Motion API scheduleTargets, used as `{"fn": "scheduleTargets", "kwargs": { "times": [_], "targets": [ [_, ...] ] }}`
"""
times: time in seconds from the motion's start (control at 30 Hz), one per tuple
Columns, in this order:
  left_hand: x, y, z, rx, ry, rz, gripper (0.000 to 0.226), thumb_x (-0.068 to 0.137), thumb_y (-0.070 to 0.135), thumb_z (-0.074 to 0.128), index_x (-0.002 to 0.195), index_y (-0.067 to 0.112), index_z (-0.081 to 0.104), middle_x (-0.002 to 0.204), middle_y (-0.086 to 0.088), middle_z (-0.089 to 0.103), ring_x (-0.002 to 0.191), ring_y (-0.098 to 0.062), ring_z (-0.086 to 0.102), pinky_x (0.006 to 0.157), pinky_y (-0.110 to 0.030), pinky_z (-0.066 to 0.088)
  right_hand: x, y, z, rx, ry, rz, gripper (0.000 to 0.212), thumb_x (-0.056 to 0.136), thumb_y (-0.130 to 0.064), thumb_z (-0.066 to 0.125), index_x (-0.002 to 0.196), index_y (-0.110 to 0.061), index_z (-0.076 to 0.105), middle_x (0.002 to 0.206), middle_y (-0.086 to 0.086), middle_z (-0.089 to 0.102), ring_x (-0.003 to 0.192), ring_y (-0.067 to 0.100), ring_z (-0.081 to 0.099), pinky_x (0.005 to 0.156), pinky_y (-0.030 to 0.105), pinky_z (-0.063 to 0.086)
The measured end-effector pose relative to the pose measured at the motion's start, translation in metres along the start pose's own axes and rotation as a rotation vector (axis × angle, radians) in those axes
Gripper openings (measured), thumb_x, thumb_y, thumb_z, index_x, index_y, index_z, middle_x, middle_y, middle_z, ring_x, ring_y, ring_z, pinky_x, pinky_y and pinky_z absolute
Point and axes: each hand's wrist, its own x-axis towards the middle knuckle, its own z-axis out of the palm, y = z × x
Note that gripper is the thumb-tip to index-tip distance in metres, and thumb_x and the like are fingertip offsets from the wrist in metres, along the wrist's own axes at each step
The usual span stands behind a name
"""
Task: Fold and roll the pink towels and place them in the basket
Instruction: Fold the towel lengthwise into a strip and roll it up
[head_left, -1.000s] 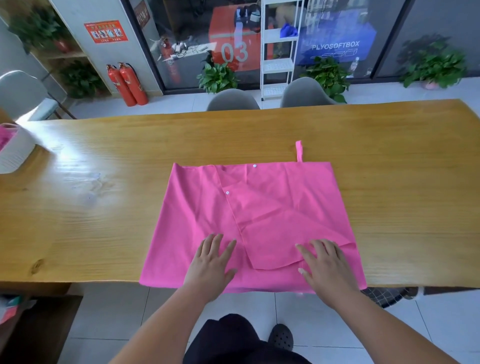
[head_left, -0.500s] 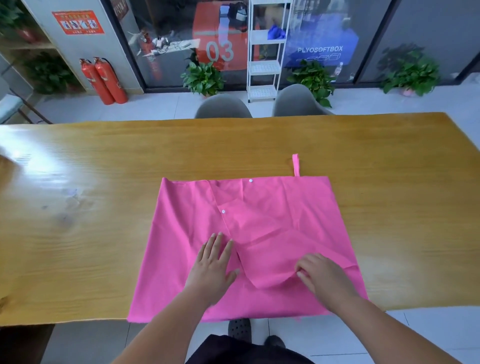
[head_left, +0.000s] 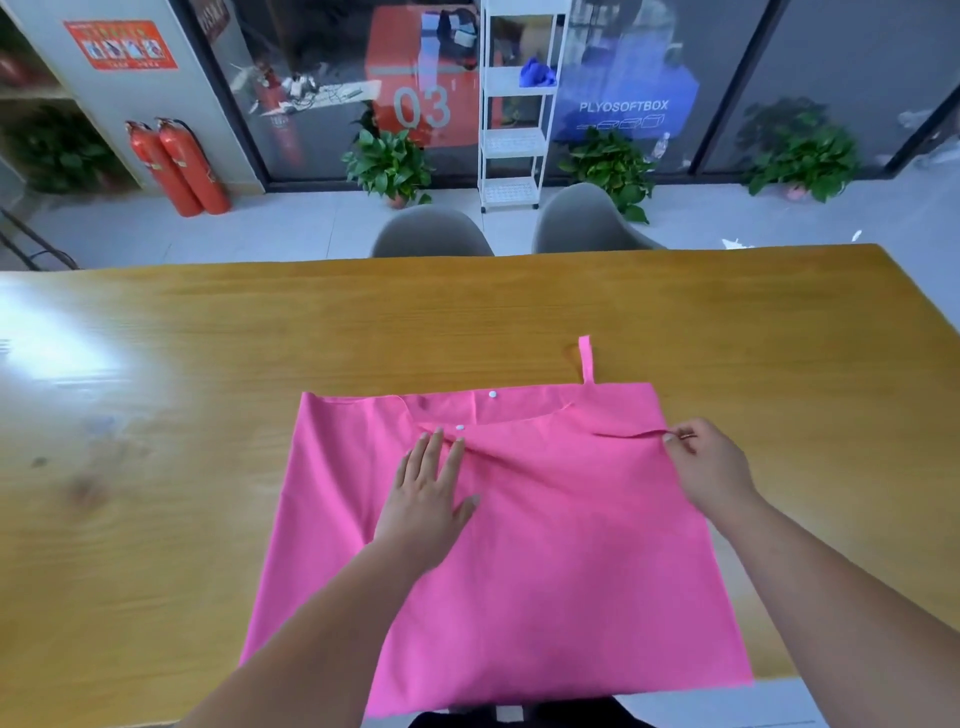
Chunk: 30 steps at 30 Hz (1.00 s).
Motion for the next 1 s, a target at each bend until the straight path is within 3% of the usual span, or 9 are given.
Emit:
{"fn": "scheduleTargets", "kwargs": {
  "times": [0.1,0.17,0.23,0.3,0.4,0.6,0.77,1.0],
  "targets": [
    [0.019,0.002,-0.006,0.015,-0.003,-0.007,0.085,0.097,0.067,0.007,0.169,0.024,-0.003,0.176,-0.01,-0.008,0.163,-0.027,-0.012,0.132,-0.042,-0.003,0.031,0.009,0.001,0.039,0.079,0.164,0.013,0.104,-0.025,0.059,0.105,-0.014,0.065,0.097,0.007,0.069,0.086,0.029,0.059,0.069,0.035,0.038],
    [0.029,0.003,-0.009,0.029,-0.017,-0.027,0.08,0.102,0.063,0.016,0.169,0.023,-0.002,0.176,-0.009,-0.009,0.163,-0.027,-0.013,0.132,-0.042,-0.005,0.045,0.019,0.007,0.002,0.037,0.246,0.016,0.103,-0.024,0.058,0.098,-0.013,0.068,0.093,0.012,0.071,0.077,0.031,0.059,0.062,0.036,0.039],
    [0.037,0.006,-0.008,0.024,-0.039,-0.048,0.077,0.107,0.061,0.026,0.169,0.024,-0.001,0.176,-0.008,-0.009,0.162,-0.026,-0.013,0.132,-0.041,-0.005,0.053,0.025,0.015,-0.023,-0.035,0.274,0.015,0.1,-0.023,0.059,0.092,-0.014,0.068,0.091,0.01,0.072,0.079,0.032,0.062,0.067,0.037,0.045],
    [0.048,0.009,-0.006,0.003,-0.07,-0.054,0.077,0.108,0.06,0.031,0.17,0.024,0.001,0.177,-0.005,-0.008,0.163,-0.025,-0.012,0.132,-0.041,-0.003,0.062,0.026,0.021,-0.003,-0.096,0.268,0.01,0.097,-0.027,0.064,0.103,-0.02,0.067,0.099,0.002,0.071,0.095,0.032,0.067,0.08,0.038,0.05],
    [0.069,0.013,-0.005,-0.03,-0.086,-0.06,0.077,0.108,0.058,0.037,0.169,0.022,0.007,0.177,-0.002,0.001,0.163,-0.023,-0.004,0.132,-0.042,0.003,0.079,0.021,0.027,0.057,-0.141,0.209,0.032,0.093,-0.036,0.073,0.122,-0.023,0.065,0.108,-0.002,0.071,0.103,0.028,0.069,0.092,0.041,0.054],
    [0.107,0.024,-0.008,-0.074,-0.029,-0.074,0.07,0.105,0.043,0.051,0.167,0.026,0.021,0.173,0.003,0.022,0.162,-0.023,0.013,0.13,-0.042,0.015,0.113,0.017,0.031,0.0,-0.059,0.132,0.013,0.097,-0.032,0.071,0.1,-0.02,0.073,0.089,-0.002,0.072,0.089,0.029,0.068,0.079,0.039,0.052],
    [0.131,0.026,-0.014,-0.076,0.075,-0.099,0.047,0.098,0.03,0.063,0.143,0.031,0.052,0.144,0.006,0.052,0.135,-0.025,0.047,0.113,-0.044,0.04,0.128,0.024,0.032,-0.235,-0.111,0.136,0.013,0.096,-0.04,0.069,0.096,-0.028,0.067,0.087,-0.004,0.071,0.087,0.029,0.066,0.069,0.034,0.048],
    [0.169,0.018,-0.026,-0.059,0.03,-0.181,0.037,0.097,0.037,0.071,0.133,0.028,0.063,0.122,0.001,0.057,0.115,-0.027,0.053,0.101,-0.044,0.046,0.154,0.018,0.035,-0.221,-0.093,0.142,0.031,0.092,-0.042,0.075,0.117,-0.027,0.064,0.114,0.002,0.07,0.11,0.03,0.066,0.084,0.037,0.051]
  ]
}}
